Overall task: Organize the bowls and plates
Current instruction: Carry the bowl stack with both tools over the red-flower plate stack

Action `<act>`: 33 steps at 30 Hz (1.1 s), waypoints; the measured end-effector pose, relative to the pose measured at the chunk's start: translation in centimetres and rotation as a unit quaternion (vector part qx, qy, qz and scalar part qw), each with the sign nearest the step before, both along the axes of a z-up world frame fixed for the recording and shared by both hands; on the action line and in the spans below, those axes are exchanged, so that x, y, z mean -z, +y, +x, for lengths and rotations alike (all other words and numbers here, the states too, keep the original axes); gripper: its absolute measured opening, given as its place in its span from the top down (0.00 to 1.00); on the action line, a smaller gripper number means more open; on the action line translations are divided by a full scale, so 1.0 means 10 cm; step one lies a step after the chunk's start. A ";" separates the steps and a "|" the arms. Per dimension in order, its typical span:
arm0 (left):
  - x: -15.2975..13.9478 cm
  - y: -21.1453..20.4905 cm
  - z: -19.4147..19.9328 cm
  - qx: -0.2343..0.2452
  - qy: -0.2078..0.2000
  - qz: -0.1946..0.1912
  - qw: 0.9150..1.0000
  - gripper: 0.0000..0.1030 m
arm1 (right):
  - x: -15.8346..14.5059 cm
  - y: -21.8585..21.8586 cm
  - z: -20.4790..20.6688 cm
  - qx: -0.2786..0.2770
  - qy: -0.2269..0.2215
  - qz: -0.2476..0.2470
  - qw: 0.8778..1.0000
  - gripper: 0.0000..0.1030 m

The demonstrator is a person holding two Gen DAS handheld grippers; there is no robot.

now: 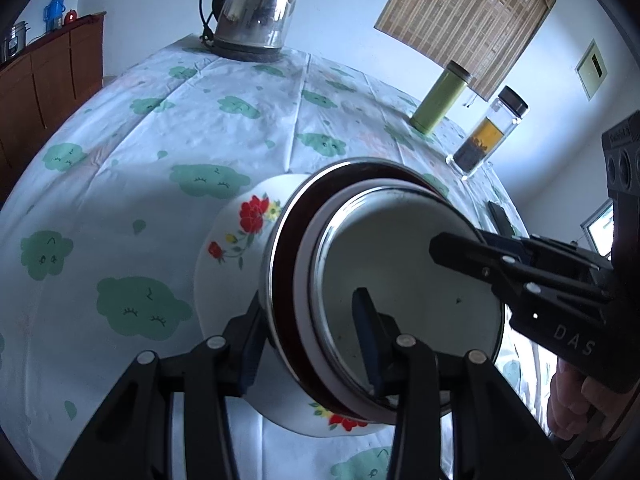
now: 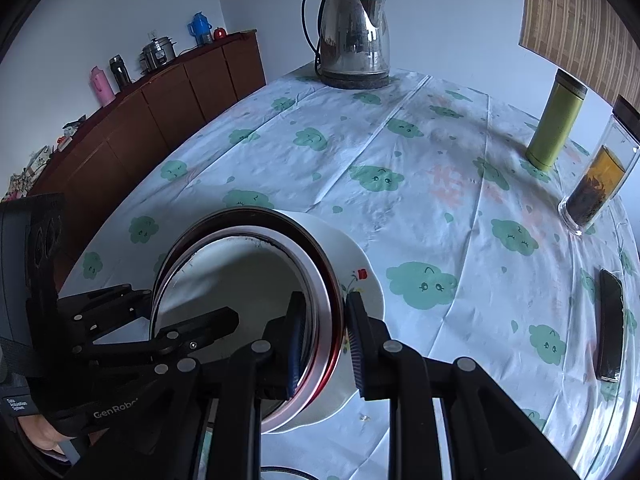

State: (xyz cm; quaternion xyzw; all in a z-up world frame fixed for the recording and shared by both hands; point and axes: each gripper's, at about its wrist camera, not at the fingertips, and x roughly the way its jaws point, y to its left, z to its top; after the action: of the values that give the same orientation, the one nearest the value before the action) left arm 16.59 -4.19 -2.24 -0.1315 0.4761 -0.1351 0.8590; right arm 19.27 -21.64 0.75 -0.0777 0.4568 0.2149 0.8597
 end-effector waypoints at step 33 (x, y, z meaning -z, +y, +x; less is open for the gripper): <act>0.07 0.02 0.09 0.004 -0.063 0.001 0.998 0.49 | 0.19 0.13 -0.18 -0.004 -0.105 -0.007 0.994 0.76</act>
State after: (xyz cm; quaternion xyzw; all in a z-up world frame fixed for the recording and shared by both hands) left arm 17.46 -3.99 -2.98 -0.1203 0.4218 -0.1463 0.8867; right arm 17.47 -20.36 -1.12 -0.1071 0.3655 0.2058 0.9014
